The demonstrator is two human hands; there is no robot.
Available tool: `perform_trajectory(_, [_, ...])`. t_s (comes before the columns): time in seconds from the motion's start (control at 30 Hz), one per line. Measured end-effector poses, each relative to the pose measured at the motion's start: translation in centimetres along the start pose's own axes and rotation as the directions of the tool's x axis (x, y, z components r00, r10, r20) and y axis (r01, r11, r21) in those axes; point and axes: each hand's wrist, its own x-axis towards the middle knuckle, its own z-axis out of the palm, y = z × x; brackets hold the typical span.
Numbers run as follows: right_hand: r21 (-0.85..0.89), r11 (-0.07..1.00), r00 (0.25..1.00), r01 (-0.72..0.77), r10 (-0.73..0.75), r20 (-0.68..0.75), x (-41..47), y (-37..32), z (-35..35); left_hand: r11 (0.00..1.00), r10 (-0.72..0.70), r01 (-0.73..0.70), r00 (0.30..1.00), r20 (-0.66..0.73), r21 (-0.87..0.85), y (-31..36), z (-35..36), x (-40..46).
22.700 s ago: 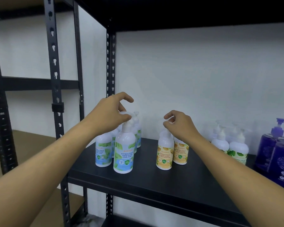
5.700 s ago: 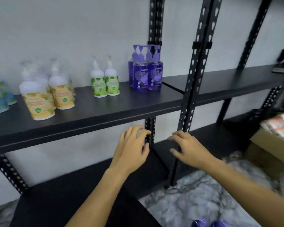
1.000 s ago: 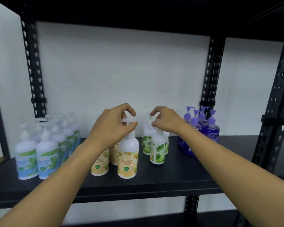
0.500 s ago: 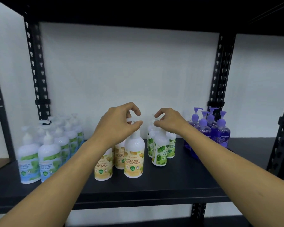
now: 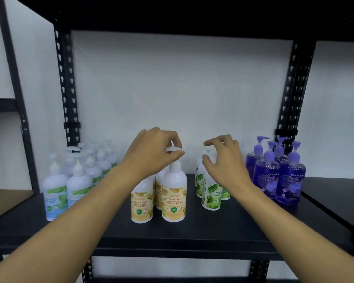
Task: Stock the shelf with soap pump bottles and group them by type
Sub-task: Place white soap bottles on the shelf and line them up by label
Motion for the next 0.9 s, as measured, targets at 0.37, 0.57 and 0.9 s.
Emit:
perform_trajectory(0.37, [0.249,0.968,0.976,-0.033,-0.022,0.215,-7.6,-1.3,5.3,0.985,0.064,-0.062,0.998,-0.005,0.161,-1.9,0.8,-0.1])
perform_trajectory(0.57, [0.204,0.972,0.906,-0.117,0.02,0.422,-9.5,-1.1,7.5,0.986,0.066,-0.06,0.997,-0.029,0.158,-2.7,1.9,-0.7])
perform_trajectory(0.9, [0.085,0.99,0.849,-0.114,0.052,0.526,-10.0,-0.8,8.2,0.993,0.031,-0.017,0.993,-0.113,0.121,-3.9,4.0,-1.7])
